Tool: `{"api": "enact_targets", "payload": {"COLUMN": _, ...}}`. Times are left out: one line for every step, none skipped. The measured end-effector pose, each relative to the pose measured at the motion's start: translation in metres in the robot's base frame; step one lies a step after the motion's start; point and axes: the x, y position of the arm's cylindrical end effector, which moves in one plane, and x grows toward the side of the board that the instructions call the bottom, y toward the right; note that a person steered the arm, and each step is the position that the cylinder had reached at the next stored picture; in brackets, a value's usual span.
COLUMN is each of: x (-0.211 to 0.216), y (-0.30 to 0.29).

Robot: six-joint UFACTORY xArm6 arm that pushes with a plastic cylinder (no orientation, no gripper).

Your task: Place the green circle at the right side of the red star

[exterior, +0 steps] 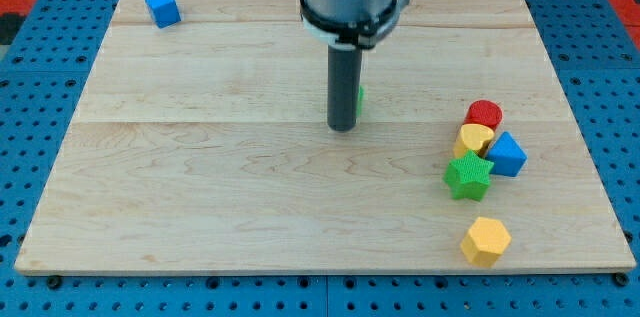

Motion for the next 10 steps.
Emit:
{"api": "enact_targets", "payload": {"x": -0.041, "y": 0.0}}
{"api": "enact_targets", "payload": {"x": -0.077, "y": 0.005}}
{"api": "enact_targets", "payload": {"x": -0.106, "y": 0.022}}
{"api": "enact_targets", "payload": {"x": -0.133, "y": 0.043}}
{"api": "enact_targets", "payload": {"x": -0.155, "y": 0.064}}
{"api": "enact_targets", "payload": {"x": -0.171, "y": 0.098}}
{"api": "enact_targets", "payload": {"x": -0.183, "y": 0.13}}
{"api": "enact_targets", "payload": {"x": -0.175, "y": 0.119}}
{"api": "enact_targets", "payload": {"x": -0.168, "y": 0.125}}
{"api": "enact_targets", "payload": {"x": -0.168, "y": 0.125}}
